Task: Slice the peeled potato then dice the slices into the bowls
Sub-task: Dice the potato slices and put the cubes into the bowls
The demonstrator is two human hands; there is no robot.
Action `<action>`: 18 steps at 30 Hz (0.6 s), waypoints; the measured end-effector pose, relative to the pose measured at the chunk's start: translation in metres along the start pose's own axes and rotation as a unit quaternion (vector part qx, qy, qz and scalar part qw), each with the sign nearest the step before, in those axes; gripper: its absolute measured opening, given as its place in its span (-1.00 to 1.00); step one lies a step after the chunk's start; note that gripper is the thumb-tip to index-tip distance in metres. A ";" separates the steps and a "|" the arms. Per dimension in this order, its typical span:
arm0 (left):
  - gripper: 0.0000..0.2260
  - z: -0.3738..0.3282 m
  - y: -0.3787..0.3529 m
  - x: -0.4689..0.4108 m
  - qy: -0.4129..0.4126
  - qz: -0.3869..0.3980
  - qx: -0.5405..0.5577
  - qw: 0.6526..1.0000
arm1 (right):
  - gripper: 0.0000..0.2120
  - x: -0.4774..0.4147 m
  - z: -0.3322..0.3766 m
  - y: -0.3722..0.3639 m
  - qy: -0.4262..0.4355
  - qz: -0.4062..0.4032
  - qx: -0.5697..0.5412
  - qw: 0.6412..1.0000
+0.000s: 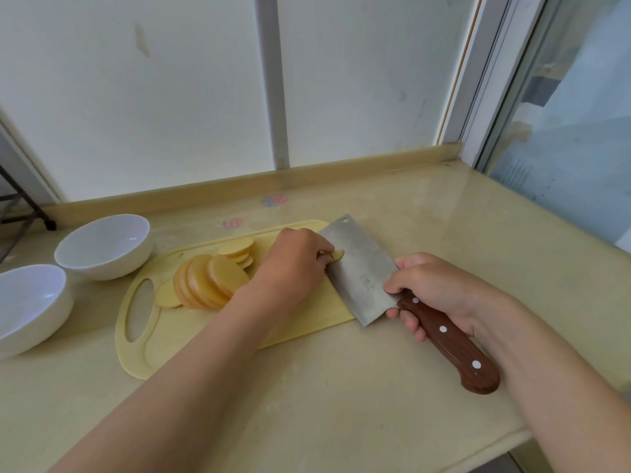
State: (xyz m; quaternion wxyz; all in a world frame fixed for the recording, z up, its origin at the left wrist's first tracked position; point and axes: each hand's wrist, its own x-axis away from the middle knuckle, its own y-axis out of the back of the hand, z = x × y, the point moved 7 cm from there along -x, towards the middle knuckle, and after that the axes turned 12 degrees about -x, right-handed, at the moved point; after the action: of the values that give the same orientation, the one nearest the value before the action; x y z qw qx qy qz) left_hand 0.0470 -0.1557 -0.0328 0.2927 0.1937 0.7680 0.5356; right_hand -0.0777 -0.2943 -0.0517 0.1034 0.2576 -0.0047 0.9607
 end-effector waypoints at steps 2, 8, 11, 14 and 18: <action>-0.84 -0.005 0.006 -0.001 -0.013 -0.007 -0.010 1.000 | -0.80 0.001 0.002 -0.002 0.005 0.005 -0.005 1.000; -0.71 -0.030 0.035 0.001 -0.096 -0.007 -0.087 0.992 | -0.74 0.009 0.023 -0.008 0.026 0.008 0.002 1.000; -0.74 -0.037 0.050 0.005 -0.148 0.013 -0.149 0.978 | -0.71 0.012 0.036 -0.012 0.035 0.007 0.017 0.999; -0.76 -0.025 0.077 0.007 -0.139 0.000 -0.198 0.970 | -0.87 0.017 0.059 -0.034 0.049 0.034 0.021 0.998; -0.72 0.028 0.124 0.014 -0.078 -0.029 -0.209 0.974 | -0.92 0.017 0.095 -0.090 0.084 0.085 0.019 0.993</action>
State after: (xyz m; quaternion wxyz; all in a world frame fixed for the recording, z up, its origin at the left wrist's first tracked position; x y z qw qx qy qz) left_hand 0.0531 -0.0834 0.0731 0.4012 0.1468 0.6195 0.6586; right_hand -0.0271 -0.2091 0.0349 0.0169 0.1761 0.0003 0.9842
